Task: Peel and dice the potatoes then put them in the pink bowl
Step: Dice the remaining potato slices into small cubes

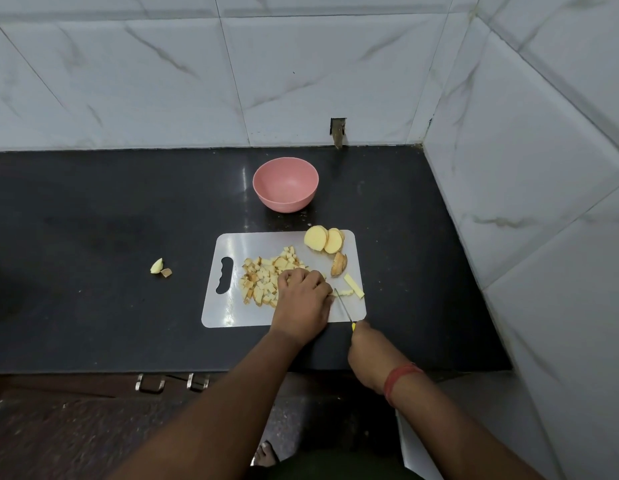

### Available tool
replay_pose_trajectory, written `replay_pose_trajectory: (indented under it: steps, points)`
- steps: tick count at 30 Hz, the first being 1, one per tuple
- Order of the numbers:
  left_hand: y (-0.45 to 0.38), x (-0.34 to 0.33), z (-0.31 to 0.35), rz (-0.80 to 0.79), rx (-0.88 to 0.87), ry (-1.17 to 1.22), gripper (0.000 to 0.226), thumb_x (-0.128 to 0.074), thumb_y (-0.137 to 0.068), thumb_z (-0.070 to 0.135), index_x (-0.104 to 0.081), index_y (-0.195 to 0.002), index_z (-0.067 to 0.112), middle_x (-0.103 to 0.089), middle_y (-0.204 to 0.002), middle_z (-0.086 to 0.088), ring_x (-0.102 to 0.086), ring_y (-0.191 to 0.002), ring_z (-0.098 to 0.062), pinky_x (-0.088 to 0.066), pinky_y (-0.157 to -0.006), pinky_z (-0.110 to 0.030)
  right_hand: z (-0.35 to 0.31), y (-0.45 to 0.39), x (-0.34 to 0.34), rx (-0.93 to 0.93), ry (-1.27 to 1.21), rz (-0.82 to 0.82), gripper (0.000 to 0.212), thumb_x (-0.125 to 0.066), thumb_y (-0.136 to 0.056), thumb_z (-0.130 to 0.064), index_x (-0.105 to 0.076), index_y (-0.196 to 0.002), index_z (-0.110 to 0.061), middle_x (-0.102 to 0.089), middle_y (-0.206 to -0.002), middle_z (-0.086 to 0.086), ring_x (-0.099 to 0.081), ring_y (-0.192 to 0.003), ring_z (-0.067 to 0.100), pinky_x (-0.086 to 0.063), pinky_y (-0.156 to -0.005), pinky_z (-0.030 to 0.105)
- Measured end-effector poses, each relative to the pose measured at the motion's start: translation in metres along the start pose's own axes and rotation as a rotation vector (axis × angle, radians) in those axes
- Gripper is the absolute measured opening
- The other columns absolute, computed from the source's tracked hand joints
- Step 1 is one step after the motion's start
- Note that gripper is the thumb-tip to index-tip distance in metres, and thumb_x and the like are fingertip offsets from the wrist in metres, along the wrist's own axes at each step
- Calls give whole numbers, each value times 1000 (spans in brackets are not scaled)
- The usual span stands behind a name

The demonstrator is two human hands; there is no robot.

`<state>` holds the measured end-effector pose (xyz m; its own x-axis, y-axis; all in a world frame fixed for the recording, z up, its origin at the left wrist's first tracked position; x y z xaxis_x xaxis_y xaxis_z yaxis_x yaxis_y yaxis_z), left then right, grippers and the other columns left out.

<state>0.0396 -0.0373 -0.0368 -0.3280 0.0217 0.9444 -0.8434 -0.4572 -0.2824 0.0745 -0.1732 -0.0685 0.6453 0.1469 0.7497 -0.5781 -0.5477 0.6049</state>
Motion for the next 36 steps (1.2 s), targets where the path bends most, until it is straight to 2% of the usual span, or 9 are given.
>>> replay_pose_trajectory:
  steps: [3,7,11,15,19,22,28,33,36]
  points:
    - [0,-1,0,-10,1,-1,18,-59,-93,35,-71,-93,22,-60,-98,5,-50,-98,-22,-37,-94,-47,3,9,-6,61,-19,-24,27,-37,-96,-8,-41,-122,-3,-58,-116,18,-60,-105,34,-41,-75,30]
    - [0,0,-5,2,13,21,21,-59,-91,39,-69,-98,22,-58,-103,5,-50,-100,-23,-37,-94,-46,13,19,1,58,-25,51,7,-36,-95,-6,-34,-96,-12,-63,-105,15,-64,-95,31,-37,-65,27]
    - [3,2,-15,9,36,32,21,-61,-89,41,-68,-97,23,-57,-106,5,-49,-103,-23,-36,-95,-46,0,17,9,92,-18,62,5,-38,-97,-8,-38,-101,-12,-49,-78,2,-63,-89,28,-32,-50,25]
    - [4,1,-15,3,42,29,17,-63,-90,39,-70,-96,25,-57,-106,5,-49,-103,-23,-34,-94,-45,-10,13,11,78,-7,32,20,-40,-95,-7,-42,-116,-5,-61,-105,14,-59,-86,27,-37,-59,26]
    - [6,3,-15,11,60,38,17,-65,-89,40,-69,-97,26,-58,-106,4,-48,-103,-23,-32,-95,-45,-12,9,9,78,-22,16,11,-40,-94,-6,-36,-103,-11,-55,-90,10,-54,-82,26,-36,-58,26]
    - [5,3,-16,1,60,30,18,-66,-89,43,-70,-97,28,-58,-107,5,-48,-104,-23,-35,-95,-47,-12,8,7,65,-27,5,18,-39,-94,-6,-41,-112,-7,-58,-102,13,-52,-80,23,-39,-66,29]
    - [4,3,-15,1,86,12,15,-66,-88,41,-71,-95,29,-58,-105,5,-50,-101,-23,-36,-95,-47,-10,2,0,35,-24,-21,23,-40,-94,-7,-40,-117,-6,-56,-99,11,-55,-80,21,-39,-67,30]
    - [3,0,-16,1,72,-16,20,-55,-93,36,-67,-100,22,-57,-108,3,-50,-102,-24,-37,-95,-45,3,13,-7,39,15,-67,12,-38,-96,-8,-42,-108,-9,-57,-99,10,-62,-94,26,-39,-68,27]
    - [4,0,-16,49,23,-4,19,-57,-95,33,-66,-104,18,-58,-110,0,-52,-102,-26,-39,-93,-47,8,20,5,78,-23,-35,8,-36,-100,-14,-42,-95,-10,-55,-90,8,-60,-91,26,-40,-65,26]
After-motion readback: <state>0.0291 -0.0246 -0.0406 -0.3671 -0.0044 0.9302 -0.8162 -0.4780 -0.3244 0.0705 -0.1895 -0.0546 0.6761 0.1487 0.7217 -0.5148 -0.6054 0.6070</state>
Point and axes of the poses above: each hand's wrist, its own y-axis away from the middle knuckle, its own x-axis out of the back of the hand, z = x × y, the point moved 10 cm from there along -y, towards the middle knuckle
